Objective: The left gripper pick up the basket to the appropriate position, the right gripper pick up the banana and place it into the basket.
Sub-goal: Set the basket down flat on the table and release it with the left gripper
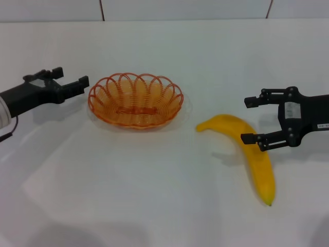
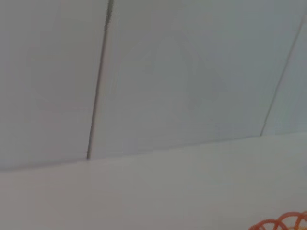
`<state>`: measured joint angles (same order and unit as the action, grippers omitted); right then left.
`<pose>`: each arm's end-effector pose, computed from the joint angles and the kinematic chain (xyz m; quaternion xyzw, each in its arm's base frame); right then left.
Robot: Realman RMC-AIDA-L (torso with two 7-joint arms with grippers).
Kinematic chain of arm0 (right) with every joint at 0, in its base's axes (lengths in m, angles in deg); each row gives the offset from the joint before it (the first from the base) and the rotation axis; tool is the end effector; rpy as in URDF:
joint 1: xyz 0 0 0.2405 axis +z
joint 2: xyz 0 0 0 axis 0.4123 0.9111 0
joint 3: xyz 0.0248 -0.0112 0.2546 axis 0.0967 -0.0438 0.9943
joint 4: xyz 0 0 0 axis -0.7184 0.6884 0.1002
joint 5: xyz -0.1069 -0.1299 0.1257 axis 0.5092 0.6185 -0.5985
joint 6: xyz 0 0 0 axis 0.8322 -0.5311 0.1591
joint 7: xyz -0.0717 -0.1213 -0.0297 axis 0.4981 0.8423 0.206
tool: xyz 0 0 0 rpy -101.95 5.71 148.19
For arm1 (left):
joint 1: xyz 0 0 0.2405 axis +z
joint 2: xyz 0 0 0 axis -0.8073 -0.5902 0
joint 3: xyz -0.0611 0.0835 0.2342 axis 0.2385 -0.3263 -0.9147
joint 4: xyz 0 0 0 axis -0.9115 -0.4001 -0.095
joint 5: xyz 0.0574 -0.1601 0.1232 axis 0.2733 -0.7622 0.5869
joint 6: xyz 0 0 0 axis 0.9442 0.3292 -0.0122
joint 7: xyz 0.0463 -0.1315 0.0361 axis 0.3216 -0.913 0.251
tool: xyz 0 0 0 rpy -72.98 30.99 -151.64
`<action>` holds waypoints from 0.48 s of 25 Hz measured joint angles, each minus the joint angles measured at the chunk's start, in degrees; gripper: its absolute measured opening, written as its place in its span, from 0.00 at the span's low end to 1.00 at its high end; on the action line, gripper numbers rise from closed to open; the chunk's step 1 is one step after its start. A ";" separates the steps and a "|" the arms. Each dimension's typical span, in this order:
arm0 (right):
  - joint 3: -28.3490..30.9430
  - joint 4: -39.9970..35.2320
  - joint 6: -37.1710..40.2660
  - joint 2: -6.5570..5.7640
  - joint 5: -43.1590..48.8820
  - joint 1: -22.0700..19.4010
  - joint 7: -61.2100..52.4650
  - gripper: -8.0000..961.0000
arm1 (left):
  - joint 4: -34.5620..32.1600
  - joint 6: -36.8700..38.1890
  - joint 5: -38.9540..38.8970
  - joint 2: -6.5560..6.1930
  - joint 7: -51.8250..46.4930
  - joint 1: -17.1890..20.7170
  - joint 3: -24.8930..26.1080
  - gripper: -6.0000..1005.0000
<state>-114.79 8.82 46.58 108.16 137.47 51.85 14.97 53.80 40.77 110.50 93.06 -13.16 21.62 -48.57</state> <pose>0.2775 0.3191 0.0407 -0.9790 0.0868 0.1446 0.1144 -0.3130 0.3740 0.0021 -0.8588 -0.3102 -0.2286 0.3377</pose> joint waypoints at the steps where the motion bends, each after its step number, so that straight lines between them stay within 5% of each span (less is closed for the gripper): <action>1: 0.02 0.00 0.01 0.00 0.00 0.00 -0.01 0.92 | -0.53 0.39 0.00 0.05 0.96 0.24 0.00 0.87; 12: -0.02 0.00 0.02 0.01 0.00 -0.07 -0.79 0.92 | -4.25 9.57 0.07 0.05 9.26 2.43 -0.02 0.87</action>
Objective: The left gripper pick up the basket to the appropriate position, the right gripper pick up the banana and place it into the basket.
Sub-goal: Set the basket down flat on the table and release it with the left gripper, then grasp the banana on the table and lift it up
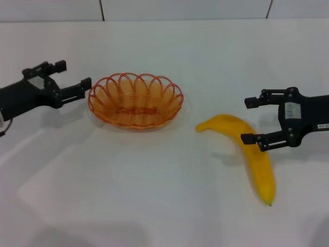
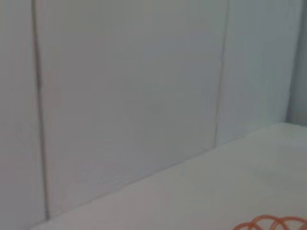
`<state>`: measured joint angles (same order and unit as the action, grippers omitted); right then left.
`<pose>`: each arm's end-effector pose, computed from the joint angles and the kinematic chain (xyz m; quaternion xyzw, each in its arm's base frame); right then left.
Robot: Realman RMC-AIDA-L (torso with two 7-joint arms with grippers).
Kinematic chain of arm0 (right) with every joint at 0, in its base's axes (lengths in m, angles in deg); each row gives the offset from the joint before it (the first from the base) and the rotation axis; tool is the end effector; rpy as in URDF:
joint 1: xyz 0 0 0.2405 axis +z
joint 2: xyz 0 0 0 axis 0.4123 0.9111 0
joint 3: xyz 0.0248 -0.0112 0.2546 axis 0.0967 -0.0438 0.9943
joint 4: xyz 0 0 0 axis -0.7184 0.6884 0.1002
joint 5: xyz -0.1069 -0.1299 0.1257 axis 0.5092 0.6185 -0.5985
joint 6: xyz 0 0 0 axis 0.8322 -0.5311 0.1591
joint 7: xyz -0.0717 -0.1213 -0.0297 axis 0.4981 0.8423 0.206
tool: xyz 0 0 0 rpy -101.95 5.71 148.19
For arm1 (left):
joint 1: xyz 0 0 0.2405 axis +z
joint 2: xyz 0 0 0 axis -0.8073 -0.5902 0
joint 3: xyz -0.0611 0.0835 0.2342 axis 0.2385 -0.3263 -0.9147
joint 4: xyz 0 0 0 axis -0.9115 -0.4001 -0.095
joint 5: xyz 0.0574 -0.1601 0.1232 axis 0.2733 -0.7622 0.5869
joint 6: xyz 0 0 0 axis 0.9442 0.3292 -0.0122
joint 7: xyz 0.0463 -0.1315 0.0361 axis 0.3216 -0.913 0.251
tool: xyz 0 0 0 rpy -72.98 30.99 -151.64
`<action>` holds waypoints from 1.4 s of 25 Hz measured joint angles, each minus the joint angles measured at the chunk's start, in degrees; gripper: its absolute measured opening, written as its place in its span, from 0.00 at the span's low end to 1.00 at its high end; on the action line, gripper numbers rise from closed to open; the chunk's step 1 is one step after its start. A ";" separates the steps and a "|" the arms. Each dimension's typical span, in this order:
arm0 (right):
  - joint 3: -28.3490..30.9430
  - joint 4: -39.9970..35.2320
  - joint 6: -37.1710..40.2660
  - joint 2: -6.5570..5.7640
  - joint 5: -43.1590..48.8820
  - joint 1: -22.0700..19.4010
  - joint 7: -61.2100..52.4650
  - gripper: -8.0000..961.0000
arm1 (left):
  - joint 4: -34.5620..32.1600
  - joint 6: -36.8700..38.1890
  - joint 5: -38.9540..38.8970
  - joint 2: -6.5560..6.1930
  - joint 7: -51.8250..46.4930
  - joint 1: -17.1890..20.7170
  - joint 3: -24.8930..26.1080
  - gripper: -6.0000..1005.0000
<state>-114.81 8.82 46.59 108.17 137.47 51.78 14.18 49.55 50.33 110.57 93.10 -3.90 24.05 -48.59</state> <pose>0.2779 0.3187 0.0405 -0.9784 0.0941 0.1454 0.1132 -0.3032 0.3593 0.0139 -0.8933 -0.1996 -0.2380 0.3248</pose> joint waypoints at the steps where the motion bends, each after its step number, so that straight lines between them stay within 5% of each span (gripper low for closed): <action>1: -0.03 0.00 -0.04 0.02 0.00 0.00 0.00 0.92 | -0.77 1.31 0.00 0.08 0.48 0.44 -0.03 0.87; 10: -0.27 0.00 -0.39 0.08 0.00 -0.01 -0.73 0.92 | -7.40 12.00 0.79 0.05 -3.89 3.53 -3.03 0.87; 26: -0.16 -0.13 -0.01 0.37 0.00 0.25 -0.92 0.92 | -9.44 8.14 1.27 0.02 -6.66 8.65 -5.89 0.87; 35: 0.05 -2.66 -0.97 1.93 0.01 -0.03 -3.62 0.92 | -7.42 7.16 0.79 -0.23 -3.53 10.86 -4.77 0.87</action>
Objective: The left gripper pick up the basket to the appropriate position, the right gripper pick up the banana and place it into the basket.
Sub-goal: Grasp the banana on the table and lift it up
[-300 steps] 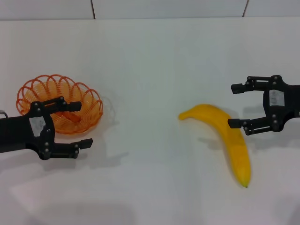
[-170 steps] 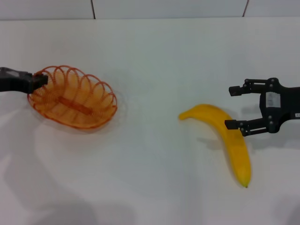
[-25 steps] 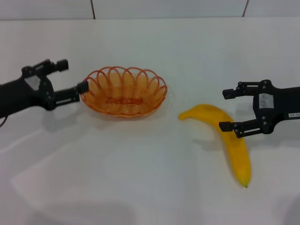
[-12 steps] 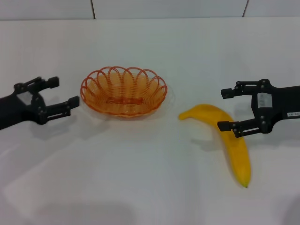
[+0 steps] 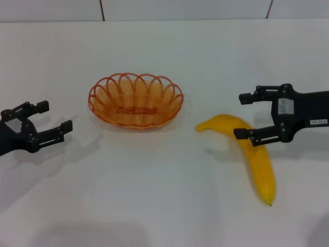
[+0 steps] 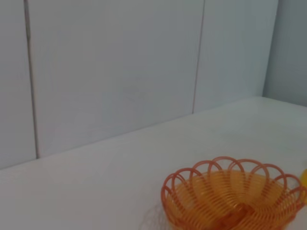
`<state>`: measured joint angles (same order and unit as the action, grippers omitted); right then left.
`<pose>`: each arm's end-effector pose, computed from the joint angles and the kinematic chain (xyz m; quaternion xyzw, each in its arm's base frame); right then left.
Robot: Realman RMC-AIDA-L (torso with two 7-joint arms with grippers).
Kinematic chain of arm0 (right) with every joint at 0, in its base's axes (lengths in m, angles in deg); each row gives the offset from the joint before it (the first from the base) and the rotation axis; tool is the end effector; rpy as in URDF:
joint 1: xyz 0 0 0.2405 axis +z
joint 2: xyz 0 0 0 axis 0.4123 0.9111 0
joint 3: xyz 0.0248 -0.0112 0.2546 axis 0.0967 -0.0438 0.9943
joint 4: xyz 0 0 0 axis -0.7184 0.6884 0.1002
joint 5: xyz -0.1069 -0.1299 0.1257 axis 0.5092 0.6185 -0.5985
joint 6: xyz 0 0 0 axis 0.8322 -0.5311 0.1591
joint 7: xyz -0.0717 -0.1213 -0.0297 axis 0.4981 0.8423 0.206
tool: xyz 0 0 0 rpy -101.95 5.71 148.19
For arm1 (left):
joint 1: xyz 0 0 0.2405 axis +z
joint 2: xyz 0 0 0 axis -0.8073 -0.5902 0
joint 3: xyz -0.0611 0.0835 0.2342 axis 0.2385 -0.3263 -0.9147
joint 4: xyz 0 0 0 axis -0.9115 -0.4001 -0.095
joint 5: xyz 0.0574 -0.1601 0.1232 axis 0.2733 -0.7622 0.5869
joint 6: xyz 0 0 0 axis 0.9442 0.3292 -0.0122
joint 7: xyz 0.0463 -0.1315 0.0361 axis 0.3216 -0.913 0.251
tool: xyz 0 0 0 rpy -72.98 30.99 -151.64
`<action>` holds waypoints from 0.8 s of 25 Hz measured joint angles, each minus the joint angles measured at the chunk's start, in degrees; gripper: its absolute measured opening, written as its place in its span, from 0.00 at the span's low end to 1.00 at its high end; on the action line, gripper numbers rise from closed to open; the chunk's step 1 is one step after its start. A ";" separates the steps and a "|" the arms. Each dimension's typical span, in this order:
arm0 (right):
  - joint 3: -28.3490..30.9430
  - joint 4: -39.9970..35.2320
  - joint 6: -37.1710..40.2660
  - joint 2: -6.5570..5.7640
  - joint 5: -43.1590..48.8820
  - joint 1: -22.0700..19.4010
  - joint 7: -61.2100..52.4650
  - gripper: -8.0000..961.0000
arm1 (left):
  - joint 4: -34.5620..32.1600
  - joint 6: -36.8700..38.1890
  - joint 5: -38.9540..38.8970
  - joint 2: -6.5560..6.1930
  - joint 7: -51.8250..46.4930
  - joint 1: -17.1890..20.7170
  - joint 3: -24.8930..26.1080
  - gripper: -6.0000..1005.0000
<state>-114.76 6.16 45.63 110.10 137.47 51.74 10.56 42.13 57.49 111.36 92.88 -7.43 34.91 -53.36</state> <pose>0.2692 0.3221 0.0352 -0.9747 0.1121 0.1517 0.1199 -0.3386 0.3011 0.0255 -0.9031 -0.2235 -0.2171 0.2955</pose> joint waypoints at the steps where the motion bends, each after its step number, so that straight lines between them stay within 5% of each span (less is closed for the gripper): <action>1: -0.35 -1.15 -0.49 0.24 0.00 -0.16 -1.10 0.92 | 0.06 -0.07 0.06 -0.01 0.06 -0.05 0.12 0.87; 6: -7.77 -7.85 -6.41 1.09 -0.36 -2.17 -9.02 0.92 | 0.29 -1.19 0.36 0.09 0.10 -0.36 -0.16 0.87; 12: -30.28 -23.99 -20.19 0.87 0.62 -8.27 -26.27 0.92 | 0.80 -1.46 0.40 0.02 0.11 -0.57 0.01 0.87; 20: -44.22 -37.51 -22.91 0.74 16.27 -9.64 -45.49 0.92 | 1.59 -2.89 0.49 0.03 0.15 -1.25 -0.40 0.87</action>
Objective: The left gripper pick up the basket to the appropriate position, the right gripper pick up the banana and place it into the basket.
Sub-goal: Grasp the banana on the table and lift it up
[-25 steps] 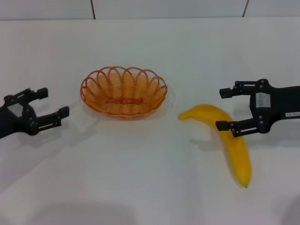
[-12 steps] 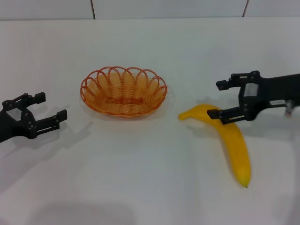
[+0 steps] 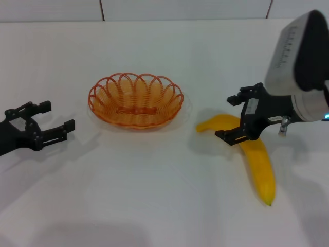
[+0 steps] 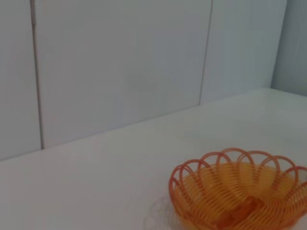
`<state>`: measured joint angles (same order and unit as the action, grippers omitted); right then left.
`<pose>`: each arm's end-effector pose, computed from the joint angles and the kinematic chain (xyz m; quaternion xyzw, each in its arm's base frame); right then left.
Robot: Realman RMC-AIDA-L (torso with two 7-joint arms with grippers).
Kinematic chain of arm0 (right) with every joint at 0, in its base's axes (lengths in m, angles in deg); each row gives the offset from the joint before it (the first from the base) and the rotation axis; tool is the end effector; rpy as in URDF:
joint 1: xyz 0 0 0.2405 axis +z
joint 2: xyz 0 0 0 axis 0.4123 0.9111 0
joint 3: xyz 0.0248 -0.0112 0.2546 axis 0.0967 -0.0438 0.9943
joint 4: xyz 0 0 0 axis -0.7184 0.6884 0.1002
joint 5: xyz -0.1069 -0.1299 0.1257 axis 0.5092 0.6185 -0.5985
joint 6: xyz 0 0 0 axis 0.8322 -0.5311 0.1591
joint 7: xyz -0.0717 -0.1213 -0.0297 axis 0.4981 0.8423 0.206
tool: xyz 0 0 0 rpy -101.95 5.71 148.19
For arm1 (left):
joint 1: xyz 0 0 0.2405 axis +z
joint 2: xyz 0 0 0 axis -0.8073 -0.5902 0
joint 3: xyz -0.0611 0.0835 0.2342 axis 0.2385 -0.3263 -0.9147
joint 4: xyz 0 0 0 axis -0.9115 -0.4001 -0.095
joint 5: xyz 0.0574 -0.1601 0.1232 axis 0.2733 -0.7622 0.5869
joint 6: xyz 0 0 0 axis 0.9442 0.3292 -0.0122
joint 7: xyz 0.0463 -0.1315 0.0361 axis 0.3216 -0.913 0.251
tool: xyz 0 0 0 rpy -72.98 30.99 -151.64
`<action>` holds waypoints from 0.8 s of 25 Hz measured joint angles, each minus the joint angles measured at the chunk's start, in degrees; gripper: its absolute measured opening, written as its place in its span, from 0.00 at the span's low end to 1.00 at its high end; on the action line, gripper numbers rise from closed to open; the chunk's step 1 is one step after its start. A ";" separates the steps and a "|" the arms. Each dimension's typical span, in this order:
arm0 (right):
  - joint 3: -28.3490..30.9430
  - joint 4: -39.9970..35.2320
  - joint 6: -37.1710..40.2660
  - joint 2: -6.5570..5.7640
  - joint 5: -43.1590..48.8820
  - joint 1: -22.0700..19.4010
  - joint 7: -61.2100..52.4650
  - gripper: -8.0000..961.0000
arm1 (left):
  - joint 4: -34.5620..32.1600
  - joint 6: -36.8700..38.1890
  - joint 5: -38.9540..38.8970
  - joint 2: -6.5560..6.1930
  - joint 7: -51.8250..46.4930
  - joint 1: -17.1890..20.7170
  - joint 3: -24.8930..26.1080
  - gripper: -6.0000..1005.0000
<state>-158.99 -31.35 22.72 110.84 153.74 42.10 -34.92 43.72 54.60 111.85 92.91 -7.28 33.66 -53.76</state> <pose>0.1983 0.3264 -0.0063 -0.9679 0.1250 -0.0850 0.2006 -0.3399 0.3080 0.0192 -0.9029 -0.2307 -0.2046 0.2995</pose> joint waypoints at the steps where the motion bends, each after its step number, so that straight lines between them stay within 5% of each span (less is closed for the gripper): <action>1: -0.84 -0.19 -0.10 0.01 1.78 0.39 -1.53 0.92 | 0.28 -0.02 0.00 -0.03 0.00 -0.18 -0.03 0.87; 20: -3.13 10.64 -1.46 -0.04 9.21 8.73 -6.86 0.92 | 0.91 -0.71 0.08 -0.02 0.62 -1.30 -0.10 0.87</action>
<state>-162.11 -20.71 21.26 110.80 162.95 50.84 -41.79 44.63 53.89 111.93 92.89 -6.66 32.36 -53.86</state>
